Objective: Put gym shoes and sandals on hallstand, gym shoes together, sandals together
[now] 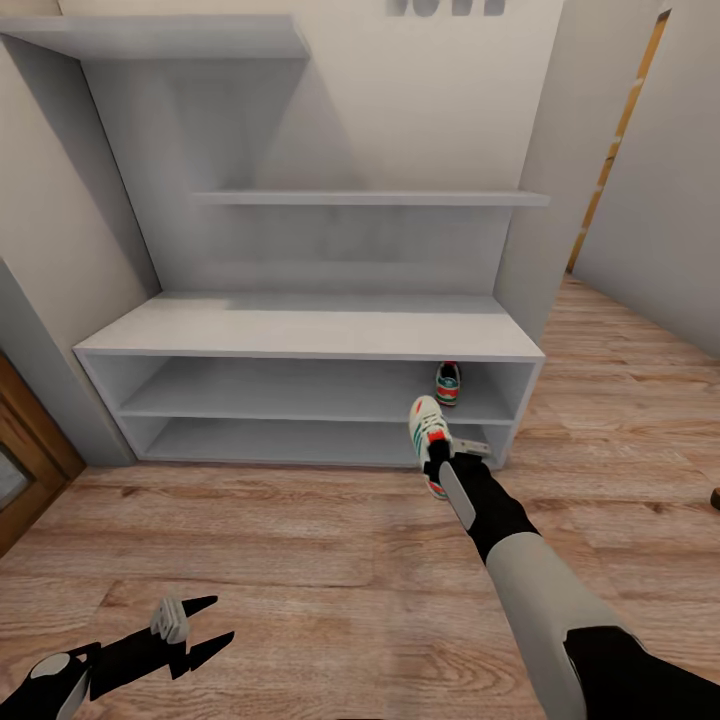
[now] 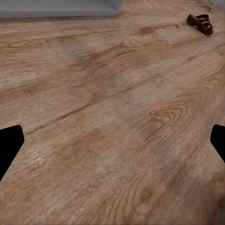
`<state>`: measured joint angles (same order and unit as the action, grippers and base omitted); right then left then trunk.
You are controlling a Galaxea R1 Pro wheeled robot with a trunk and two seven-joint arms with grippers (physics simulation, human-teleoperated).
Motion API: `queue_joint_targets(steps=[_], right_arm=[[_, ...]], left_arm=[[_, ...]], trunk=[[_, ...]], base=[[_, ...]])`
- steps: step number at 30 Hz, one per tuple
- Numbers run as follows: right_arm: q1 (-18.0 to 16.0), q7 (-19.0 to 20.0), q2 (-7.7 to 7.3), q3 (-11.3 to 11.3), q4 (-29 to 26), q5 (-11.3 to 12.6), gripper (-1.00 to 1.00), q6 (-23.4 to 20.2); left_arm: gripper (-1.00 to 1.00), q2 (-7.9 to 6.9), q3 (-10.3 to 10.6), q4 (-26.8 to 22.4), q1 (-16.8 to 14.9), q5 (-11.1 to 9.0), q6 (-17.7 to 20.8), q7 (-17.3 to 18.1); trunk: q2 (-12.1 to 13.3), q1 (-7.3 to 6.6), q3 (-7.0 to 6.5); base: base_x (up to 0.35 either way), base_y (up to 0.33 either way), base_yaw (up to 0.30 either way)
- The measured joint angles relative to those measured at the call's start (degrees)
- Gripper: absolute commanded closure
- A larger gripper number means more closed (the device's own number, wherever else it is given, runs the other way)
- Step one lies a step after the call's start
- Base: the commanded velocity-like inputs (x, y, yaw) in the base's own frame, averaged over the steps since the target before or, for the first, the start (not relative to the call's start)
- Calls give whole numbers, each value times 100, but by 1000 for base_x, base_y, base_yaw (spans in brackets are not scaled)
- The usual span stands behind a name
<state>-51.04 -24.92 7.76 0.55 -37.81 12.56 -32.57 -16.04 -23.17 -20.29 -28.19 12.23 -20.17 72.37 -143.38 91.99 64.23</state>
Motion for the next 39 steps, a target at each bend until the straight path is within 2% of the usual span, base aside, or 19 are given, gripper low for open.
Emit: queue_joint_targets(steps=[2,16,24,39], right_arm=[[0,0,-2,0,6,2,100,6],[0,0,-3,-2,89,9,100,6],[0,0,-3,-8,89,3,100,6],[0,0,-3,-8,89,5,100,6]], left_arm=[[-100,0,-4,0,1,0,0,0],[-100,0,1,0,1,0,0,0],[-100,0,1,0,20,0,-7,0],[-100,0,1,0,29,0,-11,0]], trunk=[[0,0,0],[-18,37,310],[-19,34,310],[-19,33,310]], base=[[0,0,0],[0,0,0],[47,0,0],[317,0,0]])
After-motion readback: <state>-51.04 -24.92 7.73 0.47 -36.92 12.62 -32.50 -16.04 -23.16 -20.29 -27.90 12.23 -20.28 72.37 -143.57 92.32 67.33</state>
